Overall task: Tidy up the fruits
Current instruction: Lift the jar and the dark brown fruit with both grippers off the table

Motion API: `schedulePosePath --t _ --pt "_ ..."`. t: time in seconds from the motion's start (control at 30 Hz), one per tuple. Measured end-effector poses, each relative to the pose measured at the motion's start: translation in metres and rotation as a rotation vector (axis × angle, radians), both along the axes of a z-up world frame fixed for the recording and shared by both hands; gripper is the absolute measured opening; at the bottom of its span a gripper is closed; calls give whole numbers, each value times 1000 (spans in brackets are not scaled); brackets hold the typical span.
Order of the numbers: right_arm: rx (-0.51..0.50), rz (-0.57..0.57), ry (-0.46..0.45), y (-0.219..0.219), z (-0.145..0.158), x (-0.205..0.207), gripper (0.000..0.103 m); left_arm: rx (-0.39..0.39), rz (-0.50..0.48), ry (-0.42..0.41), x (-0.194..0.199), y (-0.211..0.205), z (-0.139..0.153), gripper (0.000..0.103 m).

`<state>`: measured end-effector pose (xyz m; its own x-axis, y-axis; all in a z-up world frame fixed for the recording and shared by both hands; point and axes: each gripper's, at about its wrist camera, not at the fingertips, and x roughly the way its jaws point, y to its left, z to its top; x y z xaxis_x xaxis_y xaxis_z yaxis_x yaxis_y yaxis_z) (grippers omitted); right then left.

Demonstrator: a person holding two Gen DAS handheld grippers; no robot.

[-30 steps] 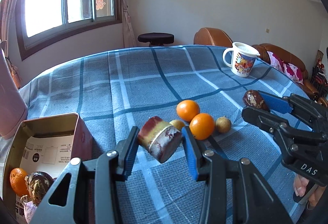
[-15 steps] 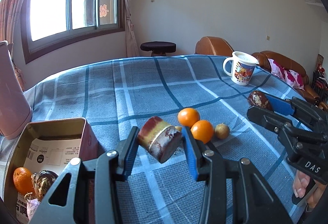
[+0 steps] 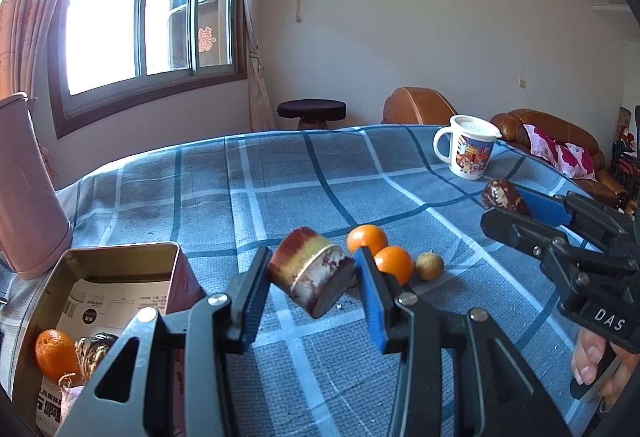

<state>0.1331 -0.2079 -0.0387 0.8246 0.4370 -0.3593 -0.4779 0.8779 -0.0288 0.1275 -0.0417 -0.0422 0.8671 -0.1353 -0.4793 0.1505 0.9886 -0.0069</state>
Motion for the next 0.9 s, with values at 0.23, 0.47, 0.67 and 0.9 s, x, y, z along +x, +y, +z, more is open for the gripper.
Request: schedulePosePath --t 0.23,0.47,0.67,0.9 --pt "6 3 -11 -1 0 -2 42 3 3 -25 -4 0 2 44" --pt "17 8 -31 -2 2 -6 42 -5 6 -46 -11 1 4 44" --pt "24 7 -44 -4 3 -8 42 -7 7 -68 -14 2 6 44" --pt "36 11 -63 -6 4 -11 42 0 17 -104 -21 2 8 44"
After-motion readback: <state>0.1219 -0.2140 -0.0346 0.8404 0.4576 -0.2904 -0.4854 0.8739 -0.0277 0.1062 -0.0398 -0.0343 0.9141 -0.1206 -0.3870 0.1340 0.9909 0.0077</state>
